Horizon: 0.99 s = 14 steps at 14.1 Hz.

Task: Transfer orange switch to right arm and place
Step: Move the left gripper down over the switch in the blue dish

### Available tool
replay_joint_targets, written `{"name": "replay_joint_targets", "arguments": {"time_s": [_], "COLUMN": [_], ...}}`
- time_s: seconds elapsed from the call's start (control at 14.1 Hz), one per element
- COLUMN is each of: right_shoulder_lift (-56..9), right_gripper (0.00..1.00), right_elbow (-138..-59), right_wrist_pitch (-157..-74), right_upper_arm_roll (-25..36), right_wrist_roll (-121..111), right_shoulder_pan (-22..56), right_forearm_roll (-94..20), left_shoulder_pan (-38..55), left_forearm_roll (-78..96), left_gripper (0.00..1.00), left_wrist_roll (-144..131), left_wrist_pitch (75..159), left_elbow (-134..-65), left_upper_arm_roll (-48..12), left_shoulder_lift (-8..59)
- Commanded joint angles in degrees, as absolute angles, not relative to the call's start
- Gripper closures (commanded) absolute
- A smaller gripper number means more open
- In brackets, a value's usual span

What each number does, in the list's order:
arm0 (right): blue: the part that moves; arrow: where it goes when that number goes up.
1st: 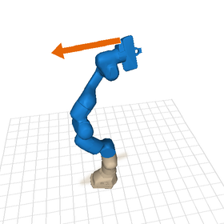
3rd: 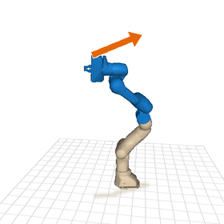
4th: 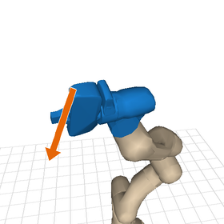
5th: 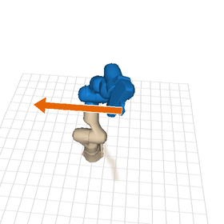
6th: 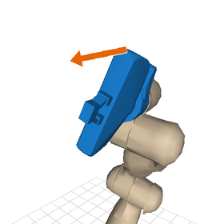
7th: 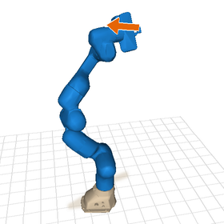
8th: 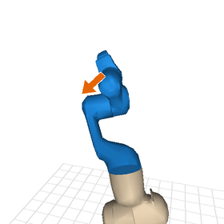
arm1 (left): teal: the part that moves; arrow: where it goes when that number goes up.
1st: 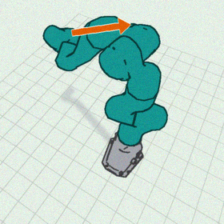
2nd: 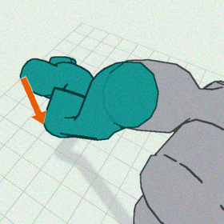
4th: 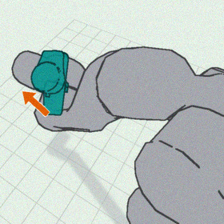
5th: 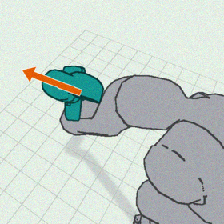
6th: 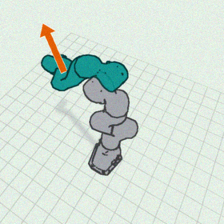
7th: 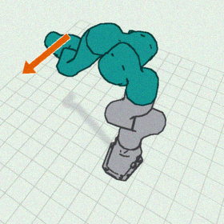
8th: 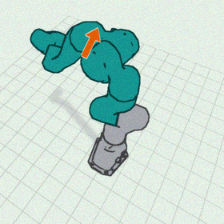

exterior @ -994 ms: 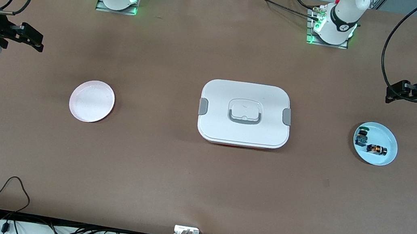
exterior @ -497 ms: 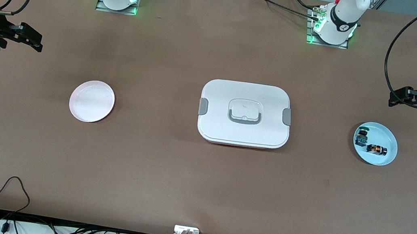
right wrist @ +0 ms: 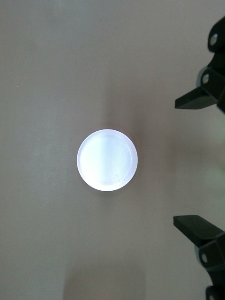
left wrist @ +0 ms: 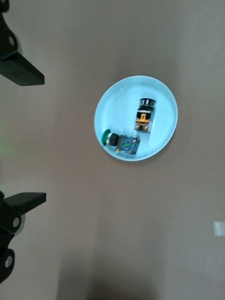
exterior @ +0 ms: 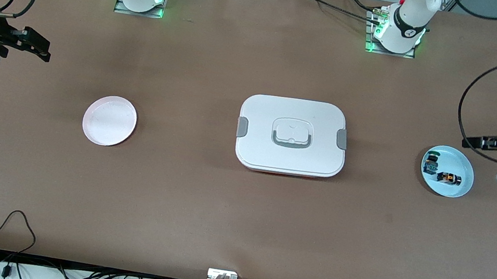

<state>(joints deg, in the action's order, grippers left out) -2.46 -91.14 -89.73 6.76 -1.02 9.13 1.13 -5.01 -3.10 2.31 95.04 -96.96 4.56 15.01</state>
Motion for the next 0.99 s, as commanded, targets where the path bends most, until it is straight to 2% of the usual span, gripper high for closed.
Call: {"name": "replay_joint_targets", "arguments": {"time_s": [0.0,0.21,0.92], "right_shoulder_lift": [-2.20,-2.37,-2.99], "right_gripper": [0.00,0.00,0.00], "right_elbow": [-90.62,-90.62,-90.53], "right_wrist_pitch": [-89.21,-89.73,-90.00], "right_upper_arm_roll": [6.68,6.59,6.59], "right_wrist_roll": [-1.23,-0.70,-0.53], "right_shoulder_pan": [8.97,9.05,9.23], "right_forearm_roll": [0.88,0.97,1.05], "left_shoulder_pan": [-8.86,-10.99,-12.13], "left_forearm_roll": [-2.64,-2.55,-2.64], "left_gripper": [0.00,0.00,0.00], "left_wrist_roll": [11.03,14.59,17.31], "left_wrist_pitch": [103.05,113.00,145.96], "left_elbow": [-98.43,-100.54,-120.05], "left_upper_arm_roll": [4.39,4.39,4.22], "left_shoulder_lift": [18.27,21.79,21.71]}}
